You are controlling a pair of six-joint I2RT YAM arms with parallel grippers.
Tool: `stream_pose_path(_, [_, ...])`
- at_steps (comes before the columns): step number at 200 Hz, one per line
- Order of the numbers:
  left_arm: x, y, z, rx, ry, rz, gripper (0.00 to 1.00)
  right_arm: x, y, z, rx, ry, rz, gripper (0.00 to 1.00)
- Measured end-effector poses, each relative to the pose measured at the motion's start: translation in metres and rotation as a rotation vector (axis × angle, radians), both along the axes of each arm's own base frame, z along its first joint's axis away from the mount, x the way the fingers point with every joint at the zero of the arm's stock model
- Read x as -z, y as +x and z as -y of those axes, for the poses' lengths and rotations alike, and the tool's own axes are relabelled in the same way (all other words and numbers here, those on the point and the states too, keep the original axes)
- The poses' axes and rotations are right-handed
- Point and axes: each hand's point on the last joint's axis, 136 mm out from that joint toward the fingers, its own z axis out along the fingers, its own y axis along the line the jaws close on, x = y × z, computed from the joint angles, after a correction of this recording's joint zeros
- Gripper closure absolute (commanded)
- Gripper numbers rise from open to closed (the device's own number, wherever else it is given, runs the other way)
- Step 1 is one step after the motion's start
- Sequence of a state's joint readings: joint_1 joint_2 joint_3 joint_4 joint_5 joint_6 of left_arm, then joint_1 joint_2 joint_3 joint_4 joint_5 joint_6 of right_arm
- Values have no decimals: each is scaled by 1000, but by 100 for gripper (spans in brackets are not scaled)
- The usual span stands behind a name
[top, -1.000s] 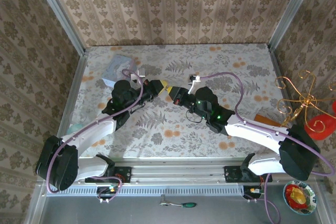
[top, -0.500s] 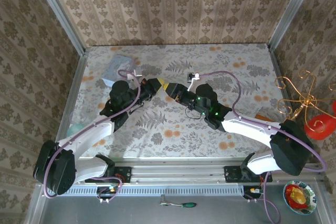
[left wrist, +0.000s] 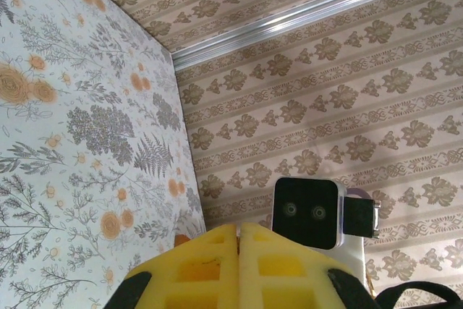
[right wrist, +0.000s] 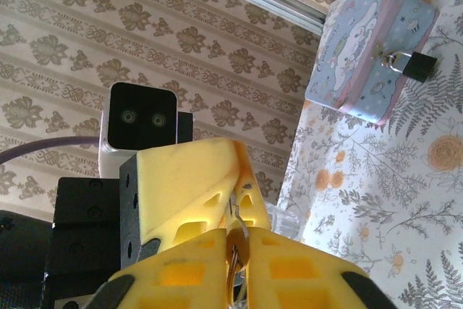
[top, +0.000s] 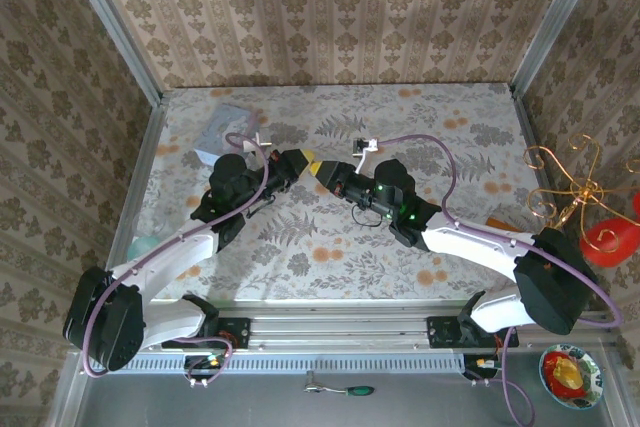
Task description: Unlock the padlock with the key
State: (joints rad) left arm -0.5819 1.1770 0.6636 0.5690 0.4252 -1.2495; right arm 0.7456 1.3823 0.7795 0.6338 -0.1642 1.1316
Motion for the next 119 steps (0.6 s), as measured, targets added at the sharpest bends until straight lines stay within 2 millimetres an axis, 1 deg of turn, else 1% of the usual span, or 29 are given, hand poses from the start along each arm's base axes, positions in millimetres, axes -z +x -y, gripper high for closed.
stream_pose_path(35, [0,3,-2,-10,0,1,100,1,1,0,1,-11,-6,100])
stream_pose_path(41, [0,3,-3,-10,0,1,97,1,2,0,3,-17,-10,100])
stream_pose_path(58, [0,4,-5,-7,4,11,84,0,4,0,9,-43,-16,100])
stream_pose_path(70, [1,6,-9,-1,25,33,76,3,6,1,19,-77,-26,100])
stream_pose_path(73, [1,6,-10,1,26,33,73,4,6,1,22,-85,-30,100])
stream_pose_path(83, [6,12,-19,-15,74,54,62,7,7,3,30,-125,-39,100])
stream_pose_path(92, [13,20,-33,-45,136,49,57,10,9,4,39,-168,-47,100])
stream_pose_path(103, [19,32,-53,-104,236,49,55,13,10,7,49,-232,-59,100])
stream_pose_path(110, [20,40,-67,-152,305,48,54,14,11,10,58,-277,-63,100])
stream_pose_path(119, [19,48,-80,-193,375,48,53,14,12,13,68,-332,-65,100])
